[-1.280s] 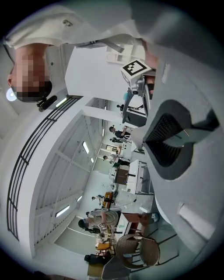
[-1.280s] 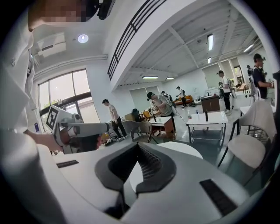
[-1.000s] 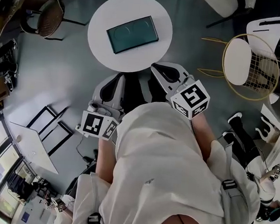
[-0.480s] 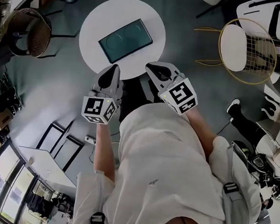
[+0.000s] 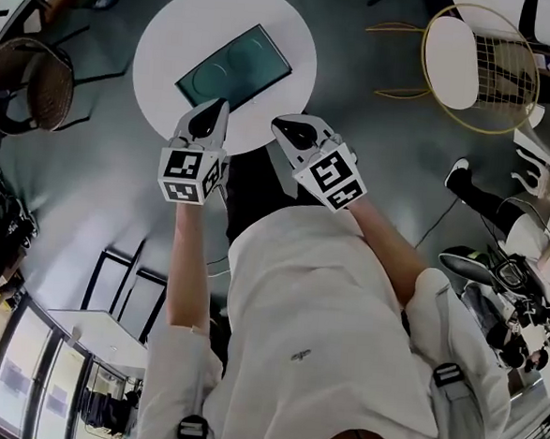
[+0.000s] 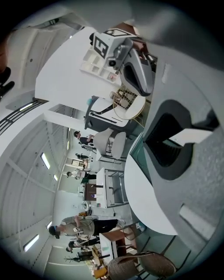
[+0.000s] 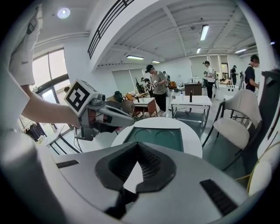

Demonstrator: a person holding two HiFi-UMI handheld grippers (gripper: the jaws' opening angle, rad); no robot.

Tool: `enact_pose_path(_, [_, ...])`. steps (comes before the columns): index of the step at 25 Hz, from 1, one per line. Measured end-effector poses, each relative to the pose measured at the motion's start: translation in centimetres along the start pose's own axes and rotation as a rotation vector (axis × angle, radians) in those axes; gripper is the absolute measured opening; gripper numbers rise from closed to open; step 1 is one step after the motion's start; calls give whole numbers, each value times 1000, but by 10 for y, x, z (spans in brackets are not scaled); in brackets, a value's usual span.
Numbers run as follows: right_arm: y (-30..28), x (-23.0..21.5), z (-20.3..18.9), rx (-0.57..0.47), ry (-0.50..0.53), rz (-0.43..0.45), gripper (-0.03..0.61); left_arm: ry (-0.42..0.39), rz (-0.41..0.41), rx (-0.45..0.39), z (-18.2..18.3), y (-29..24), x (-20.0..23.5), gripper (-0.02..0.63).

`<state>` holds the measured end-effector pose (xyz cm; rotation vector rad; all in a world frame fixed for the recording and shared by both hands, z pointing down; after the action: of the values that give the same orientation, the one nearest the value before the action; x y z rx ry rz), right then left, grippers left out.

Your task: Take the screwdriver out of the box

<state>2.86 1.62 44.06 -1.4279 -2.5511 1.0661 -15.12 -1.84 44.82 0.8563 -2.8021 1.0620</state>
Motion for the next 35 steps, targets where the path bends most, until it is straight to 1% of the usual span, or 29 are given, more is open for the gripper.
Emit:
enact_pose_path(10, [-47,-2,-22,59,-72,-39,18,-25,-59,116,-24,-50,19,9])
enact_pose_path(16, [-66,-7,-36,84,-113,-76,29,-23,-63,166,-34,-68,29,9])
enact_pose_path(21, [-83,-15,-50,123,-135,-100,41,-40,-75,206,-36,-84,36,9])
enact_pose_path(30, [-115,-23,-72,205,-165,-138,83,-48,-99,254,-43,-103,43,9])
enact_pose_path(35, [-131,-26,-80,248,-146,-168,97,-54,-122,271,-44,-103,47,9])
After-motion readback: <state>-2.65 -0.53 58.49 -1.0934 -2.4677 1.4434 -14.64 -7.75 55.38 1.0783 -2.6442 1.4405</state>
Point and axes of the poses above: the fingertips, and each gripper's own axes: y backward along the fingers, x to its left, z out of its top, the point moved 8 cm from there along y, backward along the fingers, and after that the axes turned 3 degrees about z, right-handed, at the moved point
